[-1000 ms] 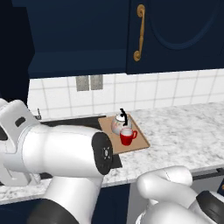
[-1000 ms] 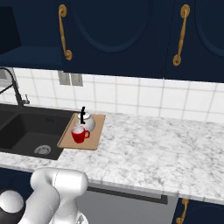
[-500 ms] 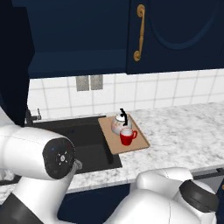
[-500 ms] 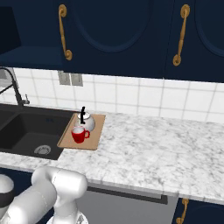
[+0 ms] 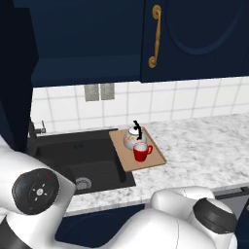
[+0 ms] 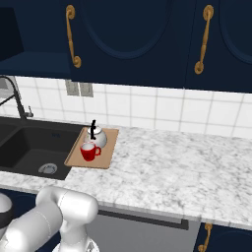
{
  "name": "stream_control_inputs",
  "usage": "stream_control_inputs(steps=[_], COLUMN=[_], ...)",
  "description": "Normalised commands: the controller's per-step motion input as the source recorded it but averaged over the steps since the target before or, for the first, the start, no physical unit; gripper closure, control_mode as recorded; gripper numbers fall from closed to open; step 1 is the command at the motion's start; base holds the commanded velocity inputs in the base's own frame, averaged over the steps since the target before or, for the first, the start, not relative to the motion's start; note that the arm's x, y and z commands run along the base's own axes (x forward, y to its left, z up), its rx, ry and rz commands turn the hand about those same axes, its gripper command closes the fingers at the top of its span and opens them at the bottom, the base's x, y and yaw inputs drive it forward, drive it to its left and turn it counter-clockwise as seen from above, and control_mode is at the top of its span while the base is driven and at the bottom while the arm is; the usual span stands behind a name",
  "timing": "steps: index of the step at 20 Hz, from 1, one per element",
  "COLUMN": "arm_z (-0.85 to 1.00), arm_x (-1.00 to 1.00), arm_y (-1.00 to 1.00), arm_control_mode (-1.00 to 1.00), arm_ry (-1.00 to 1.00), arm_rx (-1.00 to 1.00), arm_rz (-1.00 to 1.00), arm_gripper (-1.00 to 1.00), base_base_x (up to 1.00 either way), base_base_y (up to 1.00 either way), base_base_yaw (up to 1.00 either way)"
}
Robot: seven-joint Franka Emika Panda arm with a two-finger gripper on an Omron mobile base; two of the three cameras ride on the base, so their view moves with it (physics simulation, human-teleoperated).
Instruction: Pick the kettle from the counter and place it on the tray. Then pick the mug from the cabinet and place it on the tray. Then close the cabinet doors.
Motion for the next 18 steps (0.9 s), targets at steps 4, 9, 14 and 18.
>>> stream_control_inputs(steps=[4,9,14,18], arm_z=[0.0,-0.01,-0.01,0.0], arm_x=[0.31,0.29,0.32,0.31], arm_y=[0.0,-0.2,-0.44,-0.41], arm_control_mode=[-1.0,-1.0,-1.0,-1.0], arm_ry=[0.0,0.06,0.1,0.07], arm_rx=[0.0,0.0,0.0,0.0], arm_rz=[-0.1,-0.09,-0.07,-0.05], arm_gripper=[-1.0,-1.0,-1.0,-1.0], base_base_x=[0.0,0.0,0.0,0.0], base_base_y=[0.0,0.0,0.0,0.0], base_base_yaw=[0.0,0.0,0.0,0.0])
